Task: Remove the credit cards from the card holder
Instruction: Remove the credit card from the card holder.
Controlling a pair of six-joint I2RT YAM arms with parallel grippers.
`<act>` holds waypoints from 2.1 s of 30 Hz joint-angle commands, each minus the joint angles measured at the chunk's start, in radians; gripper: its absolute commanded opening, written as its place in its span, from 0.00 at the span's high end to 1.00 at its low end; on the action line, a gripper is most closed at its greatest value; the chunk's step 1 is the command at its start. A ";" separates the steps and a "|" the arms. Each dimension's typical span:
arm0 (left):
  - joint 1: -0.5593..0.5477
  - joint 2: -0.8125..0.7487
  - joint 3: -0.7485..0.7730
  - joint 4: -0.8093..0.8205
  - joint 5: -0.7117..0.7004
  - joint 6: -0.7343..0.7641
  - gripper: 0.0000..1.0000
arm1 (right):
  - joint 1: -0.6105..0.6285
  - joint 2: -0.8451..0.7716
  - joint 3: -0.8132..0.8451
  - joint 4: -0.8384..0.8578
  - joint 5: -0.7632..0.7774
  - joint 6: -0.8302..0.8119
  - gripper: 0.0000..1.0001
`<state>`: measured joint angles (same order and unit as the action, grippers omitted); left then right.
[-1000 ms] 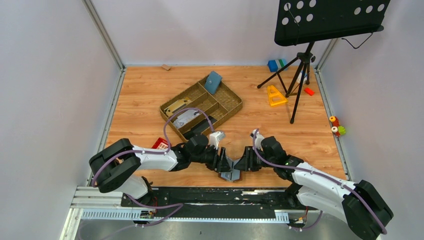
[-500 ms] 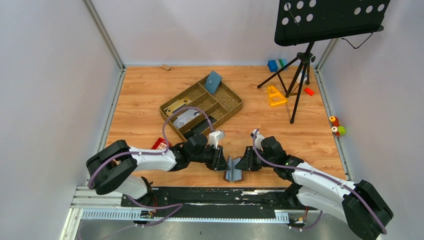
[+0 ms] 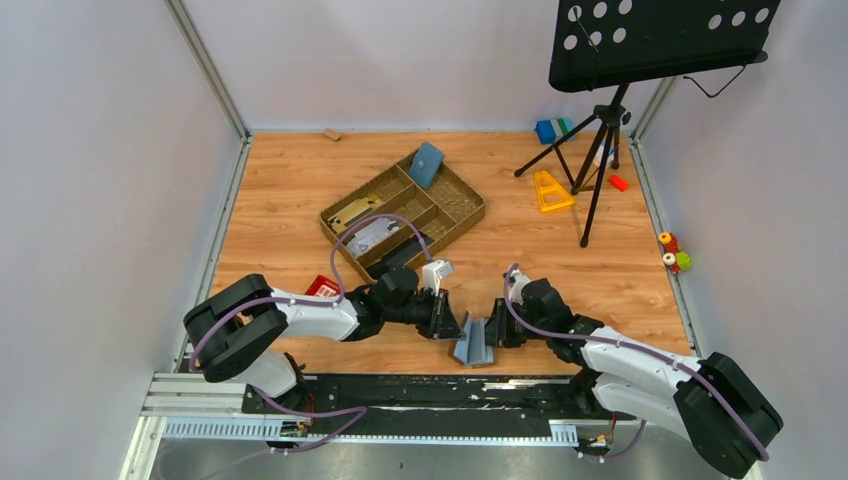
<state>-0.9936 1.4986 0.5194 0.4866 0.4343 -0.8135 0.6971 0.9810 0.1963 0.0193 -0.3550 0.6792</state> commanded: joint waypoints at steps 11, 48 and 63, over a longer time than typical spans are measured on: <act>-0.005 -0.046 0.039 -0.170 -0.138 0.100 0.89 | 0.005 -0.241 0.018 -0.109 0.048 0.000 0.90; 0.071 -0.631 -0.226 -0.265 -0.581 0.065 0.00 | 0.012 -0.136 0.056 -0.052 0.045 0.003 0.99; 0.034 -0.351 -0.126 -0.226 -0.251 0.087 0.00 | 0.014 -0.142 0.061 -0.047 0.033 0.007 0.99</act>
<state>-0.9264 1.0603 0.3271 0.2478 0.1146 -0.7307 0.7048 0.8623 0.2180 -0.0666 -0.3233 0.6861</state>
